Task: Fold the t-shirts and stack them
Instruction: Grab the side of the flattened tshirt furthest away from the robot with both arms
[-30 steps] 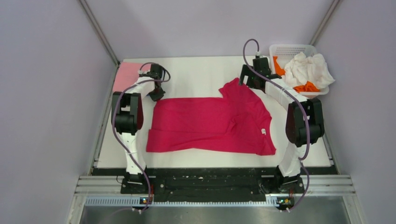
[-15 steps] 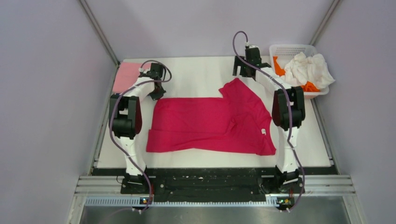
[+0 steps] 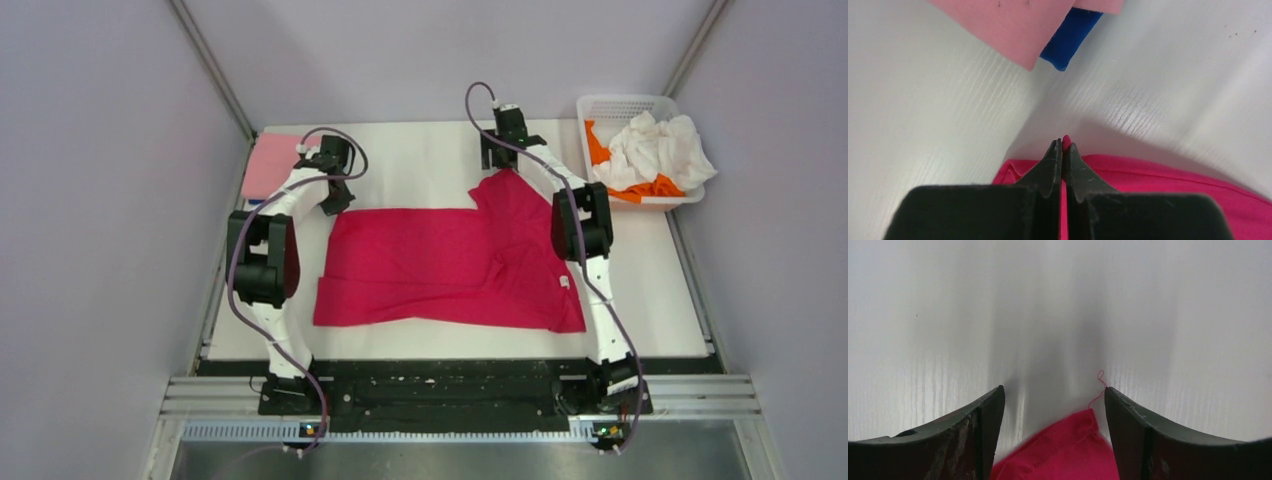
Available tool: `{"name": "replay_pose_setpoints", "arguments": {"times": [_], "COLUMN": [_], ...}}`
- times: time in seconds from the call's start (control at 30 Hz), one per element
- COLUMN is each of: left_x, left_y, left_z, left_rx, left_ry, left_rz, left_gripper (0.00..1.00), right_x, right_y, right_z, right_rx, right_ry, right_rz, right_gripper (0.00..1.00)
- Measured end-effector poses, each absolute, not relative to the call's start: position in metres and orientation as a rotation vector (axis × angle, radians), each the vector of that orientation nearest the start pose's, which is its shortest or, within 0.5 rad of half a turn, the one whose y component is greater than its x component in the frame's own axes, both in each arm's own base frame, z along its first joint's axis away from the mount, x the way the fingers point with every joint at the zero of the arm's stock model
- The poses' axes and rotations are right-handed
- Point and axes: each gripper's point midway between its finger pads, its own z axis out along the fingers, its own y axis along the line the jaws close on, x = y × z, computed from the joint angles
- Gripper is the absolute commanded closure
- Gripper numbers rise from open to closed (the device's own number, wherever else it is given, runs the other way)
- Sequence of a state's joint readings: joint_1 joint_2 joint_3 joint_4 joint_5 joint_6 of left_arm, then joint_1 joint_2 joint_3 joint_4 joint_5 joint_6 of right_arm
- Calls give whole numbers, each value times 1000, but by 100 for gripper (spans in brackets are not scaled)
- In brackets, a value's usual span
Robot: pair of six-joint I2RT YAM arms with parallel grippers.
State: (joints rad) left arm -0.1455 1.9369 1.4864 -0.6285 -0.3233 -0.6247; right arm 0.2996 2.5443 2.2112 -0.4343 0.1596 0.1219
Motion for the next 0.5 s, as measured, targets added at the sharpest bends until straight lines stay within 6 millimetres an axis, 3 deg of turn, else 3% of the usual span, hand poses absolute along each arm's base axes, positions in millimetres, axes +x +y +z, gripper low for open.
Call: {"name": "replay_pose_setpoints", "arguments": {"times": [0.3, 0.5], "left_x": [443, 443], "left_y": [-34, -34], "left_z": [79, 82], "left_rx": [-704, -702], "left_ry": [2460, 2453], "left_rz": [139, 135], "left_gripper": [100, 100], "right_x": [586, 576], "right_y": [157, 154], "right_z": [35, 35], "right_rx": [-100, -89], "right_ry": [2374, 2388], "right_rz": [9, 9], "right_gripper": [43, 82]}}
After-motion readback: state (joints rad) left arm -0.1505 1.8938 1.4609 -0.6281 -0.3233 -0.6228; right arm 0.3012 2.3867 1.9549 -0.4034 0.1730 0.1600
